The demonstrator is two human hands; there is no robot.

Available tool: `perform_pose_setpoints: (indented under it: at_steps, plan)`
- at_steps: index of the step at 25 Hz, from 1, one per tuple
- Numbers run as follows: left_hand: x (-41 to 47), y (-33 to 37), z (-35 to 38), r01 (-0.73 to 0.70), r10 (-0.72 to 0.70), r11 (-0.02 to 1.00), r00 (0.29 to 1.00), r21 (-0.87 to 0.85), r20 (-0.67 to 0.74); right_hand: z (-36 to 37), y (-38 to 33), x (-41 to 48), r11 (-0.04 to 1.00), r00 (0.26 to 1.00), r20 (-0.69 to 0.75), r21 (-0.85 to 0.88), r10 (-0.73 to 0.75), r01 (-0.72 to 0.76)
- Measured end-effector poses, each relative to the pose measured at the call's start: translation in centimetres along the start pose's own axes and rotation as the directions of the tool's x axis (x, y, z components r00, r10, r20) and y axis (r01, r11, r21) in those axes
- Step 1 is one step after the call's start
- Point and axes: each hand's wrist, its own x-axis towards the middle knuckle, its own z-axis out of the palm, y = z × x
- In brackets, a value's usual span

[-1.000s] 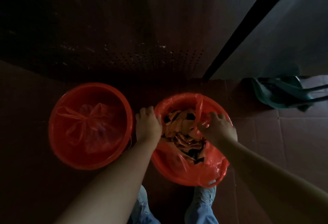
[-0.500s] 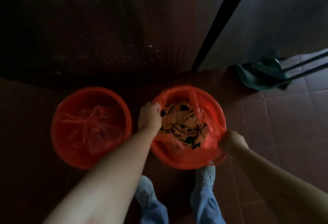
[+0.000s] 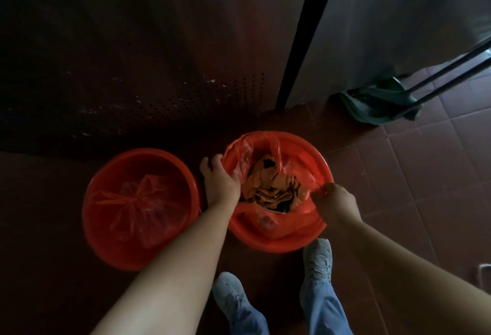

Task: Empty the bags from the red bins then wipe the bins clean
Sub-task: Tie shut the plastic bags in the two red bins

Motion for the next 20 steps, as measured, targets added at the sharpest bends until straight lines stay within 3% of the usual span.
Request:
perform_pose_setpoints:
  at_steps: [2, 5, 9, 12, 15, 17, 20]
  plan:
    - [1.8, 1.0, 0.0, 0.12, -0.11, 0.985, 0.99, -0.125, 0.083, 0.4, 0.3, -0.2, 0.998, 0.998, 0.029, 0.04, 0.054, -0.055]
    - [3.2, 1.8, 0.3, 0.192, -0.13, 0.95, 0.96, -0.246, 0.247, 0.3, 0.7, -0.2, 0.946, 0.967, 0.146, 0.223, 0.207, -0.236]
    - [1.3, 4.5, -1.9, 0.224, -0.078, 0.902, 0.925, -0.368, 0.373, -1.8, -1.1, -1.7, 0.668, 0.888, 0.376, 0.592, 0.265, -0.451]
    - [-1.1, 6.8, -5.3, 0.22, -0.043, 0.909, 0.895, -0.354, 0.445, -4.4, -3.9, -2.7, 0.539, 0.921, 0.346, 0.748, 0.181, -0.387]
    - [-3.8, 7.8, -7.5, 0.243, -0.036, 0.91, 0.853, -0.335, 0.521, -6.7, -6.8, -3.5, 0.674, 0.949, 0.31, 0.69, 0.056, -0.265]
    - [-5.4, 8.7, -8.0, 0.214, -0.006, 0.919, 0.847, -0.331, 0.531, -7.7, -8.2, -4.5, 0.789, 0.938, 0.341, 0.593, -0.065, -0.161]
    - [-7.5, 9.4, -7.7, 0.123, 0.032, 0.96, 0.844, -0.25, 0.536, -8.0, -8.6, -6.0, 0.873, 0.897, 0.386, 0.487, -0.216, 0.001]
